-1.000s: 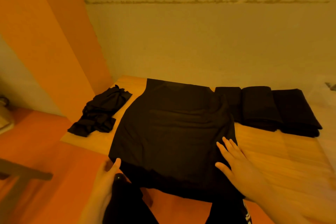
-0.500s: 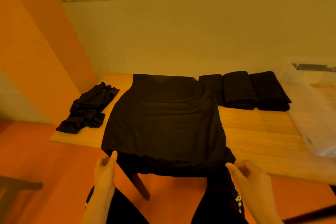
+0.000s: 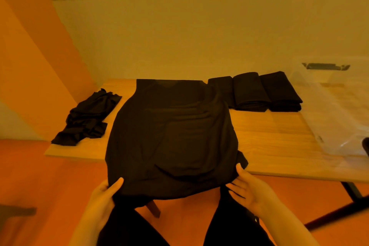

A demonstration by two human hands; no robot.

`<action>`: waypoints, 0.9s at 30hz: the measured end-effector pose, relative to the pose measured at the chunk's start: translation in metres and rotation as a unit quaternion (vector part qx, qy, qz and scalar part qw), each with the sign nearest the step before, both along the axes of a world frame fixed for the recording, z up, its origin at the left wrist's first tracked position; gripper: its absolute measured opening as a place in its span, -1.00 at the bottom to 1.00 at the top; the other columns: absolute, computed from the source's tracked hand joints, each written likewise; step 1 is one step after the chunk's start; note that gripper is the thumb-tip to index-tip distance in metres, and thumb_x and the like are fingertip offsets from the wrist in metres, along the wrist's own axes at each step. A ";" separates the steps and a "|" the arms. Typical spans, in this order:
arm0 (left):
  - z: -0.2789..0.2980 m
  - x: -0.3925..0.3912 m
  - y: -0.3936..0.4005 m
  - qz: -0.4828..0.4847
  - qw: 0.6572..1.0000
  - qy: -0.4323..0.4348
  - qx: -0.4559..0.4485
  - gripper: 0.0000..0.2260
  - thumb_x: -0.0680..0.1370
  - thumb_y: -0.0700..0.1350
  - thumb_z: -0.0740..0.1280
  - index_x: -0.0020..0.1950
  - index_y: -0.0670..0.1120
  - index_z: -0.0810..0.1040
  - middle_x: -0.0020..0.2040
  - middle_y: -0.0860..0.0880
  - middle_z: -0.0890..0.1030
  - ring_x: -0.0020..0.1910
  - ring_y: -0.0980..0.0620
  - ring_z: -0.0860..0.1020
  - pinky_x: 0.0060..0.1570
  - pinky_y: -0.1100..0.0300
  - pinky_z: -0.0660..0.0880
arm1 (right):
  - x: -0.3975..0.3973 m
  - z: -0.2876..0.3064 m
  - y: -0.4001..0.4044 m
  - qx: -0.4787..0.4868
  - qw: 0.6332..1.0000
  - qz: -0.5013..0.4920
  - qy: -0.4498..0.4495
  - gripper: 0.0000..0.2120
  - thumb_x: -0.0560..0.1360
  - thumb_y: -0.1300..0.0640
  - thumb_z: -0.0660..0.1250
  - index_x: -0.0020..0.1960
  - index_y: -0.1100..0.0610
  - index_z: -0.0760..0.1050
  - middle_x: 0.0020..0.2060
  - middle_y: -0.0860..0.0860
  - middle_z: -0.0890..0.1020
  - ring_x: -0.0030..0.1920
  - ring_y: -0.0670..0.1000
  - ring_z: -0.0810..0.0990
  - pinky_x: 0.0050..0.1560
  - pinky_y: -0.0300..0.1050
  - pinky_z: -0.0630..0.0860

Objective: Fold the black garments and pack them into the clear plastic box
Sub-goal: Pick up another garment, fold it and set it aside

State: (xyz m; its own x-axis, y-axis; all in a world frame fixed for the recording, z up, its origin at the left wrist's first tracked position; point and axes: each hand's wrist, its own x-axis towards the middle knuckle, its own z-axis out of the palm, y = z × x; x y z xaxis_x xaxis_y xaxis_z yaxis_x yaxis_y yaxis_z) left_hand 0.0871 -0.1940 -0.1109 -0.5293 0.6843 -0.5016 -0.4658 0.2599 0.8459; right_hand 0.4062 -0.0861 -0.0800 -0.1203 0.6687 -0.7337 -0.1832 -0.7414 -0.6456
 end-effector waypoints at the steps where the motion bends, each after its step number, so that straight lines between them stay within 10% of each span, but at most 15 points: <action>1: 0.000 -0.002 -0.006 -0.011 1.000 -0.008 -0.007 -0.86 0.56 -0.26 0.23 0.09 -0.23 0.51 0.03 -0.16 0.58 -0.01 -0.14 0.55 0.03 -0.04 0.45 | 0.000 0.000 0.000 0.005 1.000 -0.001 -0.010 -0.75 0.44 0.01 0.37 0.01 0.17 0.52 -0.10 0.13 0.63 -0.08 0.09 0.58 -0.18 -0.09 0.47; 15: 0.018 0.005 -0.025 0.060 0.997 -0.032 0.039 -0.87 0.59 -0.20 0.19 0.02 -0.13 0.54 -0.03 -0.07 0.62 -0.10 -0.04 0.59 -0.17 0.06 0.56 | 0.013 0.028 0.002 0.231 0.930 0.059 -0.281 -0.66 0.50 0.15 0.33 -0.40 0.26 0.39 -0.55 0.07 0.45 -0.51 -0.03 0.42 -0.49 -0.25 0.36; 22: 0.033 0.013 -0.014 0.102 0.992 0.025 0.076 -0.88 0.59 -0.13 0.20 -0.03 -0.03 0.53 -0.05 0.02 0.58 -0.07 0.03 0.54 -0.22 0.19 0.61 | 0.022 0.020 -0.012 0.131 0.986 -0.106 0.010 -0.98 0.45 0.37 0.31 -0.14 0.33 0.47 -0.13 0.22 0.62 -0.10 0.13 0.61 -0.19 -0.07 0.59; 27: 0.028 0.008 -0.014 0.109 0.991 0.045 0.066 -0.68 0.59 -0.13 0.23 0.31 -0.20 0.44 -0.05 0.00 0.57 0.11 -0.12 0.51 0.06 0.03 0.44 | 0.020 0.017 -0.007 0.166 0.984 -0.057 0.041 -0.60 0.41 0.35 0.34 0.20 0.08 0.44 0.04 0.04 0.62 0.04 0.08 0.60 0.04 0.00 0.54</action>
State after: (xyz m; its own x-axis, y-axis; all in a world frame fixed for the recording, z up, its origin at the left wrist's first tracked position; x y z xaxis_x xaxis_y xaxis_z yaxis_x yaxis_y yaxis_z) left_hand 0.0951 -0.2085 -0.0832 -0.7100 0.6055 -0.3597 -0.4202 0.0456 0.9063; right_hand 0.4264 -0.0933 -0.0630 -0.0802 0.8825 -0.4635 -0.3154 -0.4635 -0.8280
